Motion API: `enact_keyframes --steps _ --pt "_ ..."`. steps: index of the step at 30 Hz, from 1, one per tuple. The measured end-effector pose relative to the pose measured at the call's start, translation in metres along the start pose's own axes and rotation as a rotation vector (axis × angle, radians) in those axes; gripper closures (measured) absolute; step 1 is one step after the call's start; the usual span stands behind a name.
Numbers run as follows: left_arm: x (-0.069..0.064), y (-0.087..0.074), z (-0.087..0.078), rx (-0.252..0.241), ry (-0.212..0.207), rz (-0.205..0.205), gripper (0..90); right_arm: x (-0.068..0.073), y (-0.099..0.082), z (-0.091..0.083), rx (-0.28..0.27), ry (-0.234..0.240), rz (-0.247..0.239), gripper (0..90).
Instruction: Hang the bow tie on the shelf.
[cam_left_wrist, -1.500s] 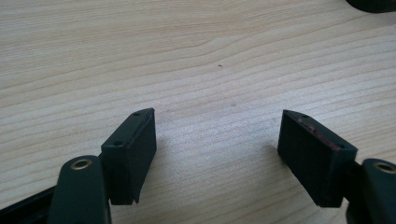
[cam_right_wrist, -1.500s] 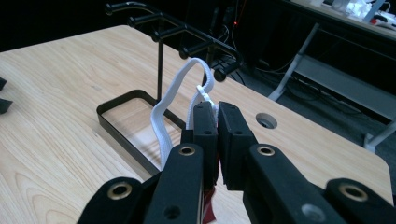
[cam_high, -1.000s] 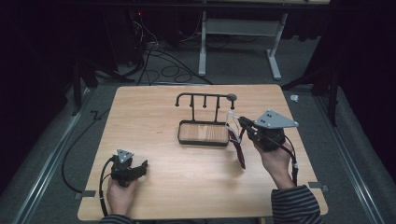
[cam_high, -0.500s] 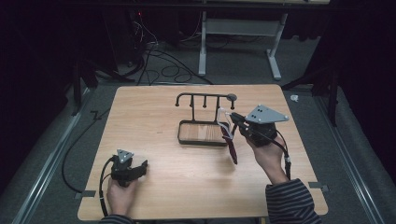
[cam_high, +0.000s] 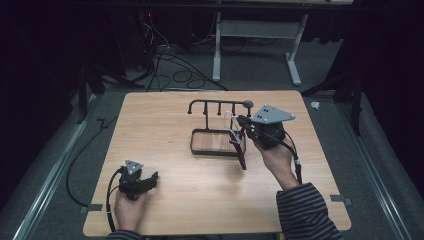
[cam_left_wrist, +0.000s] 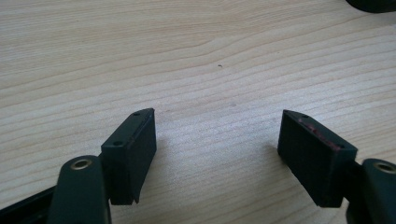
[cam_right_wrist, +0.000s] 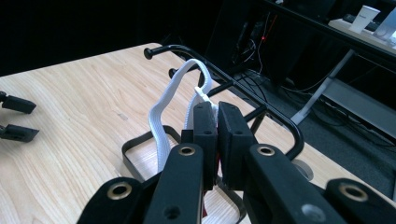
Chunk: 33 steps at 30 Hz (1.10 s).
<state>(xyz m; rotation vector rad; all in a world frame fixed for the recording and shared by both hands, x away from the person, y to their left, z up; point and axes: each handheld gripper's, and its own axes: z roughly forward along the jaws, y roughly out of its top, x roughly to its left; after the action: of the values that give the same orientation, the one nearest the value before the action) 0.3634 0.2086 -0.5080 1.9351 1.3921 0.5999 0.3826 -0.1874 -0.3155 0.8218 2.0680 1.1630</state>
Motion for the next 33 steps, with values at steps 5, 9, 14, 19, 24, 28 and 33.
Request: enact_keyframes --steps 5,9,14,19,24,28,33 --pt "0.000 0.000 0.000 0.000 -0.001 0.000 28.4 0.000 0.006 0.009 0.008 -0.001 -0.010 88.2" --pt "0.000 0.000 0.000 0.001 -0.003 0.002 28.4 -0.001 0.007 0.015 0.017 0.000 -0.001 88.2" --pt "0.000 0.000 0.000 0.000 -0.003 0.002 28.4 0.000 0.011 0.021 0.020 0.003 -0.006 88.1" --pt "0.000 0.000 0.000 0.000 -0.003 0.002 28.4 -0.001 0.015 0.026 0.021 0.001 -0.006 88.1" --pt "0.000 0.000 0.000 0.002 -0.004 0.002 28.4 -0.001 0.018 0.032 0.022 0.001 -0.010 88.1" --pt "0.000 0.000 0.000 0.000 -0.003 0.001 28.4 -0.001 0.020 0.036 0.026 0.001 -0.011 88.1" --pt "0.000 0.000 0.000 0.001 -0.003 0.002 28.4 -0.001 0.023 0.043 0.031 0.000 -0.011 88.1"
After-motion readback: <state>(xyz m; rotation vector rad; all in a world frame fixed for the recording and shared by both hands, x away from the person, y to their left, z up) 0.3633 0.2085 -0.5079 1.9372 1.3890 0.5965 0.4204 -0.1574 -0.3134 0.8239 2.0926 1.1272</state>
